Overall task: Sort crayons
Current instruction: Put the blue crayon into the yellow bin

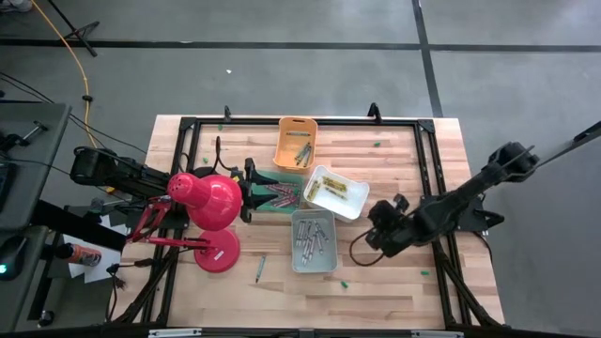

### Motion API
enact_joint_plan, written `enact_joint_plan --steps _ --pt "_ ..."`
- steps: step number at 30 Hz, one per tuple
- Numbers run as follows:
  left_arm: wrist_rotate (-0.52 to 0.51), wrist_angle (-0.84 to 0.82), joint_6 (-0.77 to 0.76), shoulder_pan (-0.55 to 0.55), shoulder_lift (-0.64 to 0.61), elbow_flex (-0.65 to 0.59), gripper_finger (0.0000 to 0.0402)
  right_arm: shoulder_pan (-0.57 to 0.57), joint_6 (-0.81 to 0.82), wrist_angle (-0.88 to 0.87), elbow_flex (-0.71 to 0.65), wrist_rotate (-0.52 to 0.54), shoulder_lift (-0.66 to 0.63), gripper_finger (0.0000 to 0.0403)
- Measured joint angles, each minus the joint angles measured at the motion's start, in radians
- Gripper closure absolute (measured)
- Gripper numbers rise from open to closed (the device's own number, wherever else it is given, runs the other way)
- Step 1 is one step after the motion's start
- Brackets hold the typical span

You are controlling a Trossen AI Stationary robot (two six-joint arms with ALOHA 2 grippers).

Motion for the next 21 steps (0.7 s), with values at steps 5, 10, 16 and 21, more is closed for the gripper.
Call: enact_joint_plan --steps 5,10,16,21 --pt "0.000 0.003 0.001 0.000 0.000 0.000 0.0215 -0.063 0.038 -0.030 0.000 0.007 0.108 0.0401" --pt "0.000 0.004 0.001 0.000 0.000 0.000 0.0215 -0.156 0.014 -0.030 0.000 0.010 0.158 0.0402" --pt "0.000 0.004 0.002 0.000 0.000 0.000 0.0215 -0.242 -0.064 -0.022 0.000 0.008 0.162 0.0402" --pt "0.000 0.003 0.007 0.001 0.000 0.000 0.0215 -0.296 -0.108 -0.016 0.000 0.018 0.162 0.0403"
